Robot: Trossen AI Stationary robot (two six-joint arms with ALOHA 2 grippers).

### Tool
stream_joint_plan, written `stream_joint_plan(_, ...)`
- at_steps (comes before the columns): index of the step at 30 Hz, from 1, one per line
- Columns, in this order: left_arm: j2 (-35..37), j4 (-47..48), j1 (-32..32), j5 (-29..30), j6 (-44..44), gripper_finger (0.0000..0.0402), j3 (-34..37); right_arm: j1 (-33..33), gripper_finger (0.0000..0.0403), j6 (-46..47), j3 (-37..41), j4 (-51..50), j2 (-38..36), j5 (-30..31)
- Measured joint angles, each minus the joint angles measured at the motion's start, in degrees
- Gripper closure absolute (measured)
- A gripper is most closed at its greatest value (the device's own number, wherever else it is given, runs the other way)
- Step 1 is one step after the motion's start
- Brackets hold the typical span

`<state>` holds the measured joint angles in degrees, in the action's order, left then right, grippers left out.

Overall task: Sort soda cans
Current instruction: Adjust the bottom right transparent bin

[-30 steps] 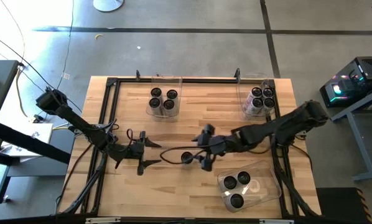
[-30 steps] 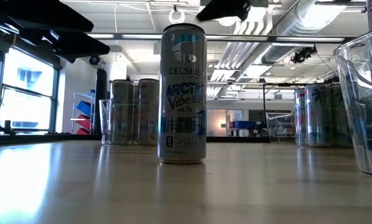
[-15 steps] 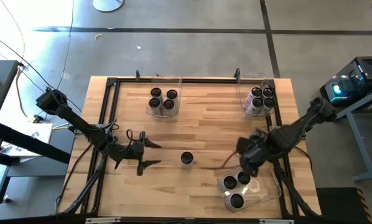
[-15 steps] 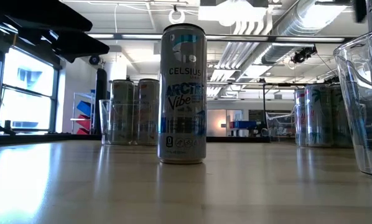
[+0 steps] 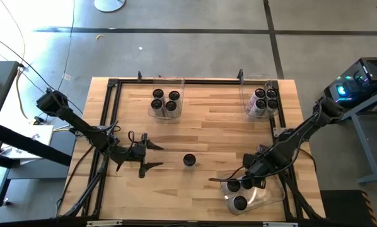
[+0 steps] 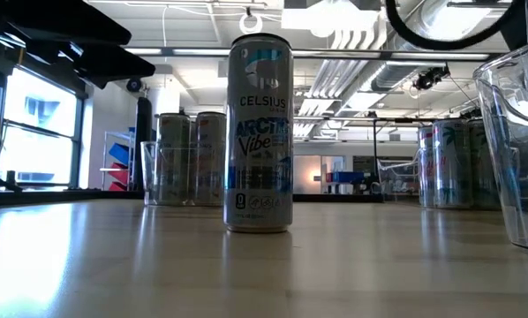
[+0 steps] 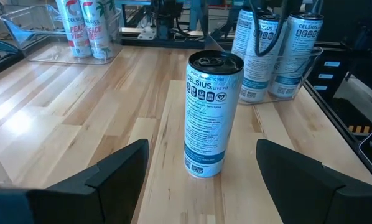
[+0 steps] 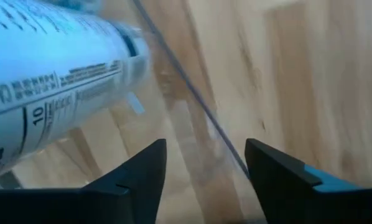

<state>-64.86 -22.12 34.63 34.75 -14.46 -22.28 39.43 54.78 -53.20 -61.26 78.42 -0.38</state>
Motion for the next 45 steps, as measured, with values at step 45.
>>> stream_joint_plan(45,0.0,-0.5,0.0,0.0,-1.0,0.0110,0.0,0.5,0.0257,-21.4,6.3,7.0,0.1,5.5)
